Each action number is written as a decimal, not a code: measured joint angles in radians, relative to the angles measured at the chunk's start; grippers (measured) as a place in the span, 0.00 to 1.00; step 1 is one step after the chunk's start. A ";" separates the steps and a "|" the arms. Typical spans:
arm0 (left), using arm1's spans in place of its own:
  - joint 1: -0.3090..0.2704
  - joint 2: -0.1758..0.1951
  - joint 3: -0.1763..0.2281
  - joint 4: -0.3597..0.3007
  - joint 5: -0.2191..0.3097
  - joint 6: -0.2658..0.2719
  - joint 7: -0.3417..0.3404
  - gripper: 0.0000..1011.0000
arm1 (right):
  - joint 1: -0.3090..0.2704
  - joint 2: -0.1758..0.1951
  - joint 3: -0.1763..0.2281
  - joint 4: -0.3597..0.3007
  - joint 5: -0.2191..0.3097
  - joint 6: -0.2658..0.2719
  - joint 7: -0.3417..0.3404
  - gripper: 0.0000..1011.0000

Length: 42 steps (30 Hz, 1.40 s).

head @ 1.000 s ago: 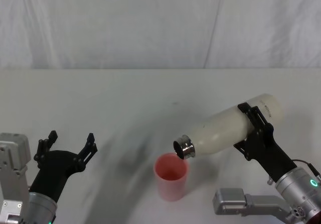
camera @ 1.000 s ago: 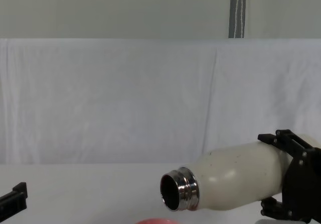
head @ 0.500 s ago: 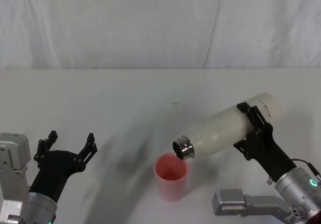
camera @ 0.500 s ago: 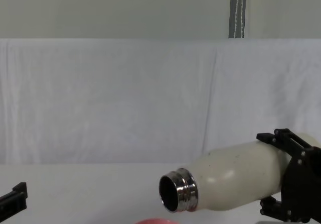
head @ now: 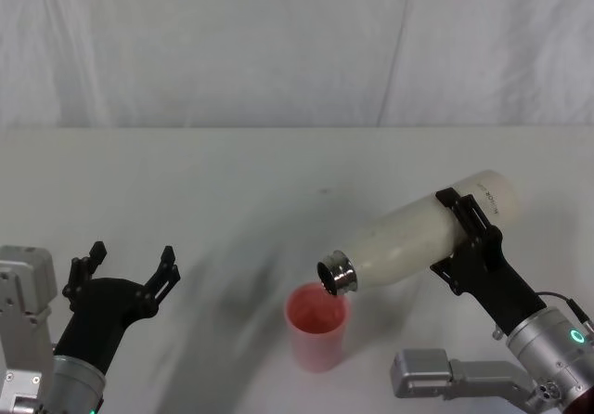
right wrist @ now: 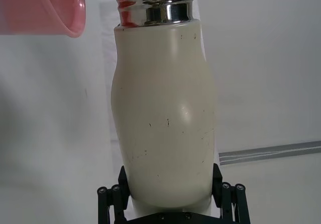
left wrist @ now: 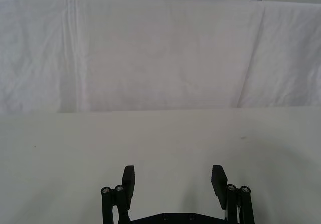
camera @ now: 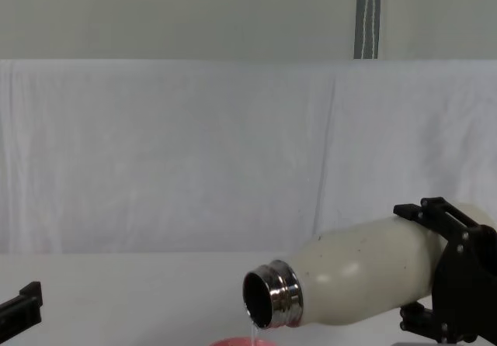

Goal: Grasp the thermos with one hand and pour water into the cup lid.

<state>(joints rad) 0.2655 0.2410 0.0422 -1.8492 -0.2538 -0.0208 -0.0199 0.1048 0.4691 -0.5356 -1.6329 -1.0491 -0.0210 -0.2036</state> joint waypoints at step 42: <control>0.000 0.000 0.000 0.000 0.000 0.000 0.000 0.99 | 0.010 0.000 -0.004 0.008 0.005 -0.004 0.004 0.94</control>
<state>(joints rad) 0.2655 0.2410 0.0421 -1.8492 -0.2538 -0.0208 -0.0199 0.1152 0.4693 -0.5392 -1.6247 -1.0441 -0.0252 -0.1999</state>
